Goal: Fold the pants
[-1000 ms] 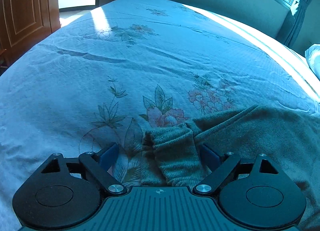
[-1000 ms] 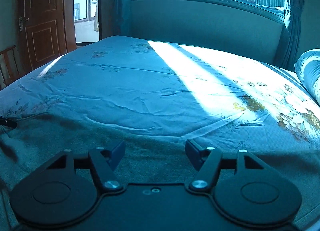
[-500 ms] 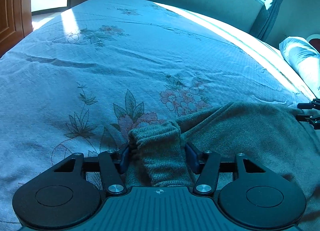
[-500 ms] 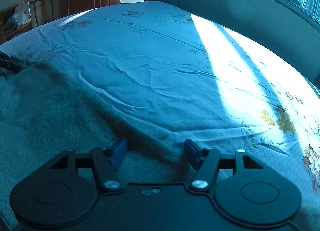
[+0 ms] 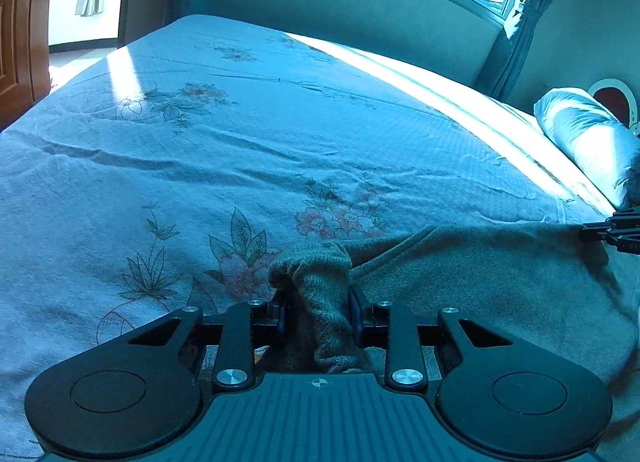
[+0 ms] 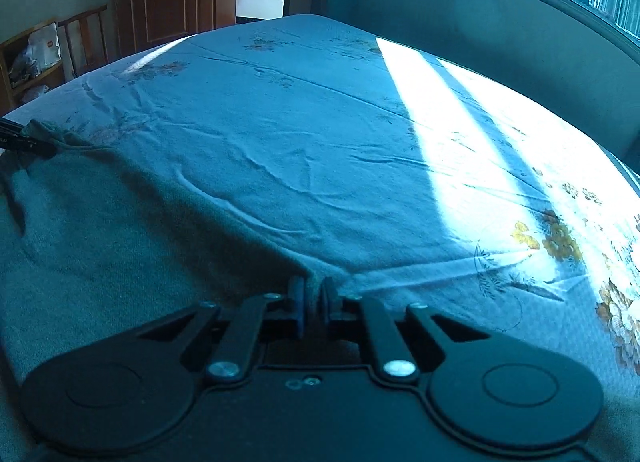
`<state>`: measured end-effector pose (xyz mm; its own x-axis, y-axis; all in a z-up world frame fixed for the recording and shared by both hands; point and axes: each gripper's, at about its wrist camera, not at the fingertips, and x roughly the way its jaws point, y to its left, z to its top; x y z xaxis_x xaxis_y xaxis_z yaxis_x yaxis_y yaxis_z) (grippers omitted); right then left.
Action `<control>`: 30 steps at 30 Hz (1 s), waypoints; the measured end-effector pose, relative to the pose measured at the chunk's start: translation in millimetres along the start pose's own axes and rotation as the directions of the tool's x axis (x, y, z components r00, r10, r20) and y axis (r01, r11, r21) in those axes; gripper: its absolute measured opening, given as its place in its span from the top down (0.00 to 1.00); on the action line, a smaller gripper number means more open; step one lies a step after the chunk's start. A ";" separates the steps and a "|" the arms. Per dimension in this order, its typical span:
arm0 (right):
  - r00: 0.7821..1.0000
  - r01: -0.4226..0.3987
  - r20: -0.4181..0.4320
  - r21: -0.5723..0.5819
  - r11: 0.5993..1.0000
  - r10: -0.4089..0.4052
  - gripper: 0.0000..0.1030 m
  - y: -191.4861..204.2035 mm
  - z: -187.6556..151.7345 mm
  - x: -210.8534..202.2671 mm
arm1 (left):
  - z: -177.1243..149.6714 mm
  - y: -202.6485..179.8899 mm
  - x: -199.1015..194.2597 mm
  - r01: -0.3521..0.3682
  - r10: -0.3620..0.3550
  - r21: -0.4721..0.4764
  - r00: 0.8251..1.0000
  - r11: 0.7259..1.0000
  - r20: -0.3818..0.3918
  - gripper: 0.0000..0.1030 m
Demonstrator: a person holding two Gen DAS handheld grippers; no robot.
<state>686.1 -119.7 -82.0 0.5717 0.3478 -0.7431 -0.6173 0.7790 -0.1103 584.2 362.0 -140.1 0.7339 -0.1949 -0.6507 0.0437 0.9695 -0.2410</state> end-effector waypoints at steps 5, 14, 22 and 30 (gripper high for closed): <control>0.998 -0.001 0.055 0.012 1.000 0.000 1.00 5.6 -2.8 -46.4 | 7.2 -6.7 -33.6 0.046 -0.049 0.032 0.995 0.998 0.090 0.72; 0.991 0.014 0.131 -0.091 0.996 -0.002 1.00 62.6 -50.0 -139.0 | -28.5 -10.3 -116.4 0.139 -0.184 0.181 0.947 0.974 0.262 0.70; 0.991 0.076 0.121 -0.209 0.975 -0.052 0.92 129.5 -118.0 -174.5 | -97.0 -3.8 -165.7 0.097 -0.118 0.098 0.965 0.990 0.234 0.38; 0.973 0.096 0.203 0.083 0.992 -0.111 0.91 134.3 -161.5 -214.5 | -175.1 -4.1 -193.6 -0.157 0.158 -0.022 0.985 0.987 0.073 0.14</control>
<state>393.3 -174.0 -44.0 0.7345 0.3579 -0.5766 -0.5126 0.8494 -0.1257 323.3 369.8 -139.2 0.7791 -0.0274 -0.6264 -0.0874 0.9845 -0.1519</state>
